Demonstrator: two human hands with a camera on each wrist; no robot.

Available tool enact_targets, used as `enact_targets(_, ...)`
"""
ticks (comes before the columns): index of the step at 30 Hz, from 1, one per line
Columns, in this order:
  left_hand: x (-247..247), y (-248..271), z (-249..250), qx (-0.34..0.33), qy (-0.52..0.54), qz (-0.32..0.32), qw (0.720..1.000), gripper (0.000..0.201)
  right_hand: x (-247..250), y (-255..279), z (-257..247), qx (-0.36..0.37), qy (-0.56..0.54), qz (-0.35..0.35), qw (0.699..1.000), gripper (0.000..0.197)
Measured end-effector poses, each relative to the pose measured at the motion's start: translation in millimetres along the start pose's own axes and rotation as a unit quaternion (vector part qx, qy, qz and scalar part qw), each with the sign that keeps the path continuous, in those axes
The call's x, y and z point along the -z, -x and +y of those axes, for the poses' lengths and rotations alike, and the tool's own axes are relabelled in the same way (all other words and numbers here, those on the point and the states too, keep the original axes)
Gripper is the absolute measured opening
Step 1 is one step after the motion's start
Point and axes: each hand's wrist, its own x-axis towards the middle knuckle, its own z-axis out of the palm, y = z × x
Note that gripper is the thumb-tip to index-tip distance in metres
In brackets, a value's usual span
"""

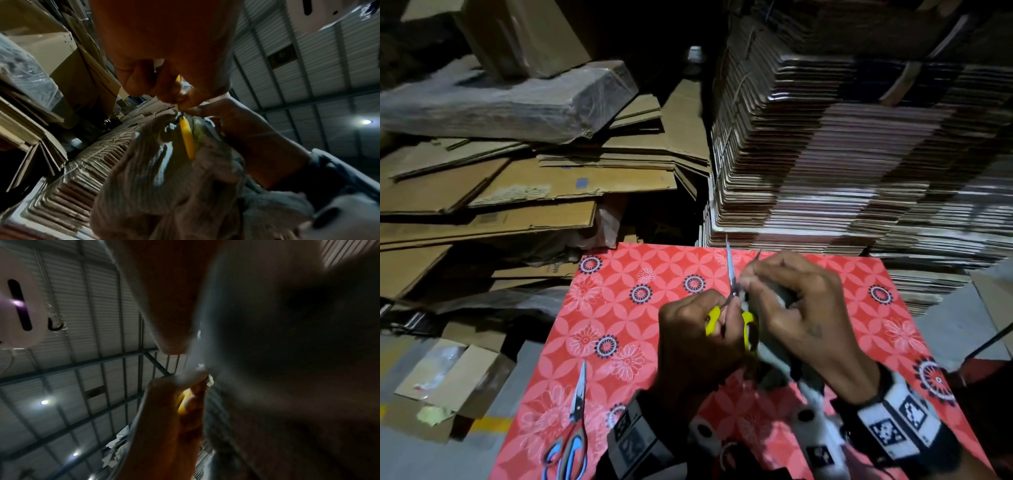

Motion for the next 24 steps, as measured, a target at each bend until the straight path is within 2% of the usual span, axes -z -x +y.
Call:
enact_targets(3, -1, -1, 2, -0.005, -0.001, 0.002, 1.000, 0.038, 2, -6, 2, -0.017, 0.018, 0.031, 0.999, 0.009)
enact_targets(7, 1, -2, 1, -0.013, 0.005, 0.002, 1.000, 0.039, -4, 7, -4, -0.012, -0.007, -0.028, 1.000, 0.015)
enact_targets(12, -3, -2, -4, 0.019, 0.021, -0.013, 1.000, 0.037, 0, -6, 8, -0.033, 0.016, 0.036, 0.999, 0.013)
enact_targets(17, -2, -2, -3, 0.028, 0.030, -0.022, 0.999, 0.045, -4, 9, 2, -0.025, -0.012, -0.033, 0.999, 0.019)
enact_targets(21, -3, -5, 3, 0.013, 0.027, -0.030, 0.999, 0.042, 6, -11, 14, -0.062, 0.022, 0.035, 0.997, 0.016)
enact_targets(24, -2, -3, -3, 0.042, 0.040, -0.035, 0.998, 0.042, 0, 0, 6, -0.047, 0.028, 0.016, 0.998, 0.016)
